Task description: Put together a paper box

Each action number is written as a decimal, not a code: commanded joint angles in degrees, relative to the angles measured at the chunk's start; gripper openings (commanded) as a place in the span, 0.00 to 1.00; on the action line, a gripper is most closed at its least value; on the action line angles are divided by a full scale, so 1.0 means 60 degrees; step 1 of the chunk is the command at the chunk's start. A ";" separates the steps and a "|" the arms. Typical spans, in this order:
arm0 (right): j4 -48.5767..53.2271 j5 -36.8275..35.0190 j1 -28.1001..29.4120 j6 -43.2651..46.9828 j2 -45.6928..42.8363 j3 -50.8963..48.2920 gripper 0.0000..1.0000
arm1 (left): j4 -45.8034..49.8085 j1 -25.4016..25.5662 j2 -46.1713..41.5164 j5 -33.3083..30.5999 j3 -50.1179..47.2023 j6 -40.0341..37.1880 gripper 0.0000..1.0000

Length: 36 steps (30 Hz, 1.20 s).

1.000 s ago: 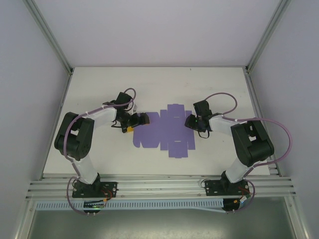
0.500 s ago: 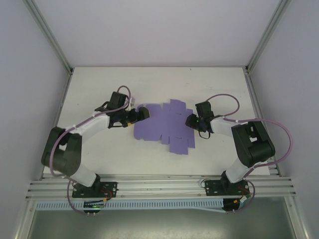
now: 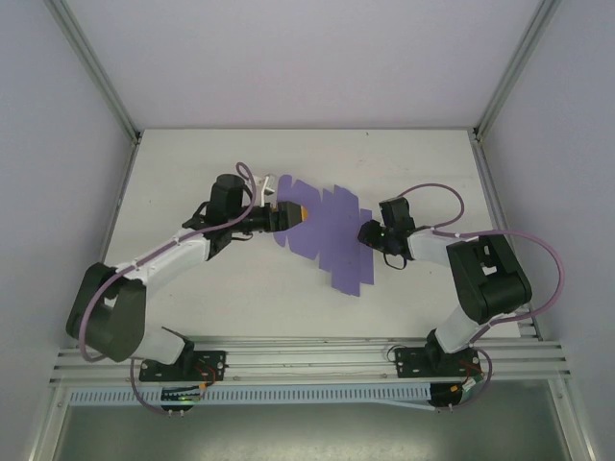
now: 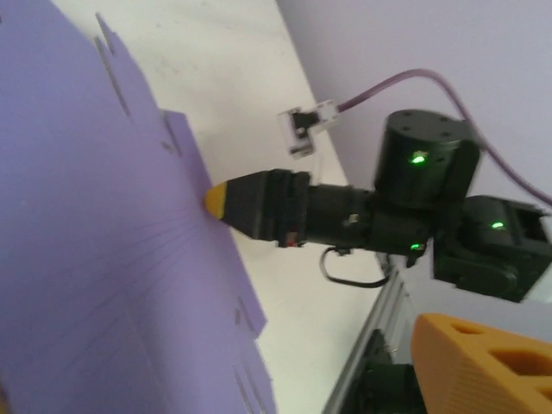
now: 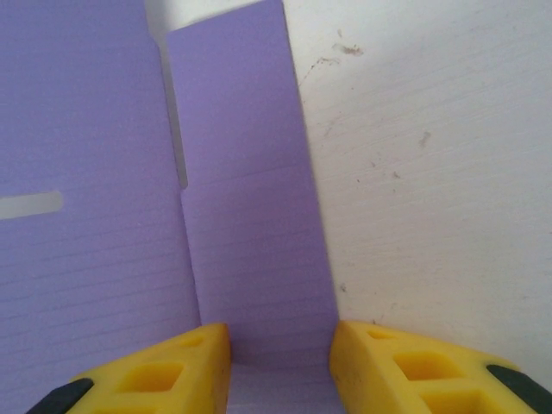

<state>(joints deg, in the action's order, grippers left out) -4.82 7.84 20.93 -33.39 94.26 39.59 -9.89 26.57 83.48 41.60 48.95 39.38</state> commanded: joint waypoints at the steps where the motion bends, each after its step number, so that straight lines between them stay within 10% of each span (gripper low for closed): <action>1: 0.0436 0.0820 0.0203 0.0040 0.1301 -0.0673 0.39 | 0.0858 0.0024 0.0445 -0.0167 0.0491 -0.0530 0.66; 17: 0.0861 0.0835 0.0078 0.0740 -0.0562 -0.0555 0.45 | 0.2737 0.0099 0.1030 -0.2155 0.1263 -0.2078 0.00; 36: -0.1184 0.4744 -0.2511 0.0142 -0.7792 -0.3082 0.74 | -0.0676 0.0099 -0.4035 -0.1162 -0.1229 -0.0388 0.00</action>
<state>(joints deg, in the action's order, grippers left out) -3.99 27.86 7.29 -29.71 48.36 22.83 -8.45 26.81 61.12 32.08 43.62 34.72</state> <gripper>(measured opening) 0.740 0.063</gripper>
